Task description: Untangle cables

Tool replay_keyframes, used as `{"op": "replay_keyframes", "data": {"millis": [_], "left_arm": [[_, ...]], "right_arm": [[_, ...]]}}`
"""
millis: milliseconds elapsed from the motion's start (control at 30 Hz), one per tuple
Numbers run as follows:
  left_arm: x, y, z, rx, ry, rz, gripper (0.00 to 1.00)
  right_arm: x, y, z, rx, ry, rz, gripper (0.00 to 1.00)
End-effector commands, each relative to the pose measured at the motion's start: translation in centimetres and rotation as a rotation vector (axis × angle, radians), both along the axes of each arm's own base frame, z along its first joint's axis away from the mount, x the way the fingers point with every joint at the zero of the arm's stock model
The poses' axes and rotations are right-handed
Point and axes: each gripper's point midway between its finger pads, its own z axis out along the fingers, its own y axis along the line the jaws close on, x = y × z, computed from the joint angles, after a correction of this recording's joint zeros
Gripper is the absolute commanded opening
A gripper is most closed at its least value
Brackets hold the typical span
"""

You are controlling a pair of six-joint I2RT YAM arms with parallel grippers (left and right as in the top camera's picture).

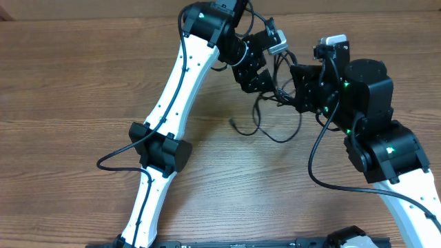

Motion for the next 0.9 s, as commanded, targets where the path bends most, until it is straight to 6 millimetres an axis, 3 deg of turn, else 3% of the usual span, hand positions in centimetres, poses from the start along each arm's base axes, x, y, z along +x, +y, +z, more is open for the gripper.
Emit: {"op": "replay_keyframes", "data": {"millis": [0, 200, 367, 500, 600, 667, 767, 867], "left_arm": [[0.8, 1.0, -1.4, 0.05, -0.01, 0.008, 0.87], [0.4, 0.5, -1.1, 0.021, 0.002, -0.007, 0.88], [-0.6, -0.8, -0.5, -0.029, 0.019, -0.043, 0.86], [-1.6, -2.4, 0.8, -0.12, 0.046, -0.088, 0.76], [-2.1, -3.1, 1.8, -0.19, 0.06, -0.114, 0.53], [-2.6, -3.6, 2.7, -0.248, 0.083, -0.137, 0.04], [-3.7, -4.8, 4.3, -0.351, 0.121, -0.188, 0.04], [-4.0, -5.6, 4.3, -0.359, 0.1, -0.211, 0.04]], "right_arm": [[0.2, -1.5, 5.3, -0.023, -0.135, -0.065, 0.04], [-0.2, -2.5, 8.9, -0.01, -0.2, -0.102, 0.04], [0.0, -3.2, 8.7, -0.013, -0.194, -0.123, 0.04], [0.0, -3.2, 8.7, -0.015, -0.192, -0.123, 0.04], [0.0, -3.2, 8.6, -0.015, -0.19, -0.123, 0.04], [0.0, -3.2, 8.6, -0.016, -0.187, -0.123, 0.04], [0.0, -3.2, 8.5, -0.017, -0.183, -0.123, 0.04], [-0.1, -3.2, 8.3, -0.019, -0.176, -0.123, 0.04]]}}
